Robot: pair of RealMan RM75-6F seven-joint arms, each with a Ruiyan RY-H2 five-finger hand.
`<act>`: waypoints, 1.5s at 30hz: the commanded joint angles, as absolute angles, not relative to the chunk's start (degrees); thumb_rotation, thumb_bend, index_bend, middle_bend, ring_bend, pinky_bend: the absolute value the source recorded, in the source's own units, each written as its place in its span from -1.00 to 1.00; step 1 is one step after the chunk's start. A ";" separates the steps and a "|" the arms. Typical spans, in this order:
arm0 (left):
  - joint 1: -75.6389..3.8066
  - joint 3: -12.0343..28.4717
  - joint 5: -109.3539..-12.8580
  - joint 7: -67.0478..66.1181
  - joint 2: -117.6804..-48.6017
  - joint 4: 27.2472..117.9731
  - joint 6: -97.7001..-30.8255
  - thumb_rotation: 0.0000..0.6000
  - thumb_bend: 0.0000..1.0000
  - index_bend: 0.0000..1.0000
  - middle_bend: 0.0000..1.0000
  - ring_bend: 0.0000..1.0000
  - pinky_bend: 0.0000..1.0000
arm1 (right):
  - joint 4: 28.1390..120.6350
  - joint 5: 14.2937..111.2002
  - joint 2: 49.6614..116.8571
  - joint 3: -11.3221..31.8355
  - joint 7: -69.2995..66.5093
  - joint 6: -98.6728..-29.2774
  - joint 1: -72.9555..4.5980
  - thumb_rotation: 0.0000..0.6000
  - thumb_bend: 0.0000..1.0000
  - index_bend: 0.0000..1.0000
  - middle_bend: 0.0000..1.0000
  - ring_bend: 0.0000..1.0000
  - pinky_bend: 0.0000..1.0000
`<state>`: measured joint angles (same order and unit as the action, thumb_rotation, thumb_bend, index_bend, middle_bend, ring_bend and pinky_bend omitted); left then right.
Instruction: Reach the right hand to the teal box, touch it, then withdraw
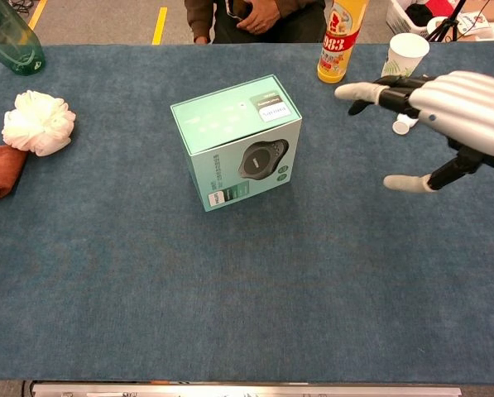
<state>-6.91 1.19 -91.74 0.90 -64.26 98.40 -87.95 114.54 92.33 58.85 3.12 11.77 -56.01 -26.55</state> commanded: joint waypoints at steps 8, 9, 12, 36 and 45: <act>-6.44 0.66 -92.70 0.68 -64.16 98.79 -88.38 1.00 -0.60 -0.89 -1.00 -1.00 -0.65 | 114.45 85.34 64.98 3.55 15.71 -46.49 -32.97 1.00 -0.57 -0.93 -0.56 -0.78 -0.57; -6.48 0.67 -92.73 0.60 -64.19 98.86 -88.29 1.00 -0.60 -0.89 -1.00 -1.00 -0.65 | 114.23 84.69 65.57 3.52 16.09 -45.96 -33.38 1.00 -0.57 -0.93 -0.56 -0.78 -0.57; -6.62 0.66 -92.84 0.20 -64.26 99.01 -88.01 1.00 -0.60 -0.89 -1.00 -1.00 -0.65 | 113.23 82.32 67.83 3.43 17.43 -44.06 -34.87 1.00 -0.57 -0.93 -0.56 -0.78 -0.57; -6.49 0.99 -92.12 0.03 -64.35 98.22 -87.69 1.00 -0.60 -0.89 -1.00 -1.00 -0.65 | 105.54 65.16 81.30 3.82 27.77 -43.64 -43.21 1.00 -0.56 -0.93 -0.56 -0.78 -0.57; -6.39 0.93 -92.33 0.17 -64.33 98.01 -87.80 1.00 -0.60 -0.89 -1.00 -1.00 -0.65 | 106.21 64.56 80.80 2.04 27.83 -45.00 -43.71 1.00 -0.57 -0.93 -0.56 -0.78 -0.57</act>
